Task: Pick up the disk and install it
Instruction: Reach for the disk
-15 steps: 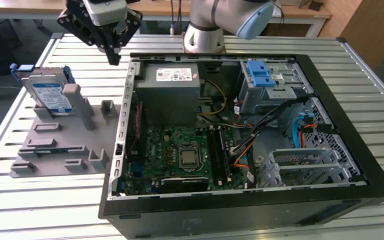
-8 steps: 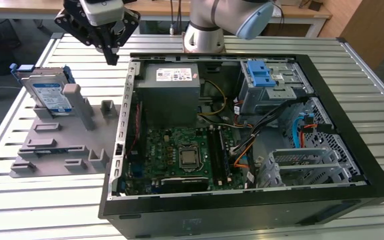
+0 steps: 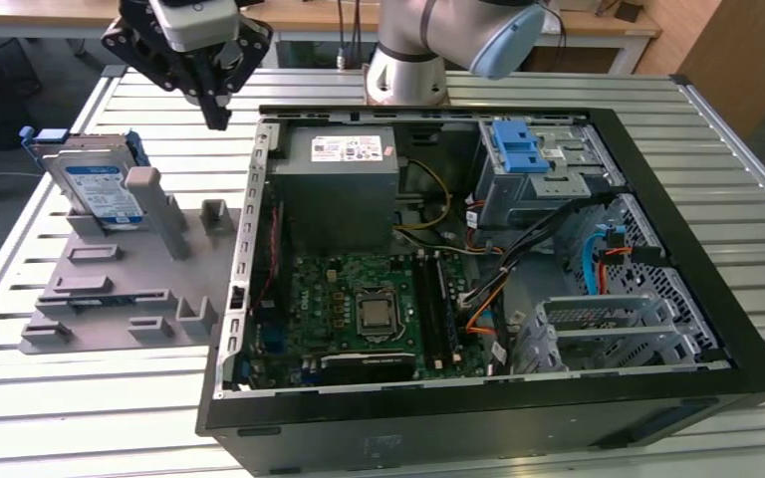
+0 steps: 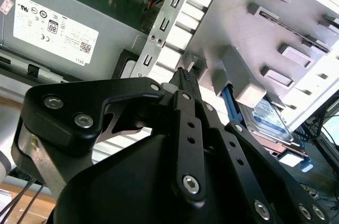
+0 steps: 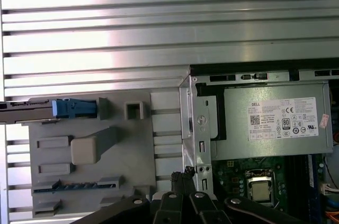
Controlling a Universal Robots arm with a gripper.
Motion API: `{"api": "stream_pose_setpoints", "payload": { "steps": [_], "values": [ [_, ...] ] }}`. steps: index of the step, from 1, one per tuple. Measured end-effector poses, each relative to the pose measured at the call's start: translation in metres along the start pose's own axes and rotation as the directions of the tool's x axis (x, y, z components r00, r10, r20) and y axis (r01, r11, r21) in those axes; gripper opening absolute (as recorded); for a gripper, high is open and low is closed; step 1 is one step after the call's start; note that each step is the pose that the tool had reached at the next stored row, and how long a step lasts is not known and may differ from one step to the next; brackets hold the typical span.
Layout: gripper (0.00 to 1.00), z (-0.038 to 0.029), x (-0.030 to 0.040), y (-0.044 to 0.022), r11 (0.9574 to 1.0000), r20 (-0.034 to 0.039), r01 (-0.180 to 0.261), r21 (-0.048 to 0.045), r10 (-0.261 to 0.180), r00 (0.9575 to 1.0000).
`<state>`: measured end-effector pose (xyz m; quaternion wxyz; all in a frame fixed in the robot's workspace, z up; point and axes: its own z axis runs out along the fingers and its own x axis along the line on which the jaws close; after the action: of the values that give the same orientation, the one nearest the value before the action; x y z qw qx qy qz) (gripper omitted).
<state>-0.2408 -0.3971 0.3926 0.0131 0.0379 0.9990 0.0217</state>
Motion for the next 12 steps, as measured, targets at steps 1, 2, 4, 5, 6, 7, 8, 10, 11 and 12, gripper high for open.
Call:
{"api": "stream_pose_setpoints", "payload": {
  "steps": [1, 2, 4, 5, 6, 7, 8, 10, 11, 12],
  "values": [
    [0.11, 0.0, 0.0002, 0.0, 1.0, 0.0, 0.0, 0.0, 0.0, 1.0],
    [0.11, 0.0, 0.0004, 0.0, 1.0, -0.0001, 0.0, 0.0, 0.0, 1.0],
    [0.11, 0.0, 0.0007, -0.0001, 1.0, 0.0, 0.0, 0.0, 0.0, 1.0],
    [0.11, -0.0001, 0.0017, -0.0001, 1.0, 0.0, 0.0, 0.0, 0.0, 1.0],
    [0.11, -0.0001, 0.0025, -0.0002, 1.0, 0.0, 0.0, 0.0, 0.0, 1.0],
    [0.11, -0.0001, 0.0027, -0.0002, 1.0, 0.0, 0.0, 0.0, 0.0, 1.0],
    [0.11, -0.0001, 0.0029, -0.0002, 1.0, 0.0, 0.0, -0.0001, 0.0, 1.0],
    [0.11, -0.0001, 0.0033, -0.0003, 1.0, 0.0, 0.0, -0.0001, 0.0, 1.0],
    [0.11, -0.0001, 0.0035, -0.0003, 1.0, 0.0, 0.0, -0.0001, 0.0, 1.0],
    [0.11, -0.0001, 0.0037, -0.0003, 1.0, 0.0, 0.0, 0.0, 0.0, 1.0]
  ]
}}
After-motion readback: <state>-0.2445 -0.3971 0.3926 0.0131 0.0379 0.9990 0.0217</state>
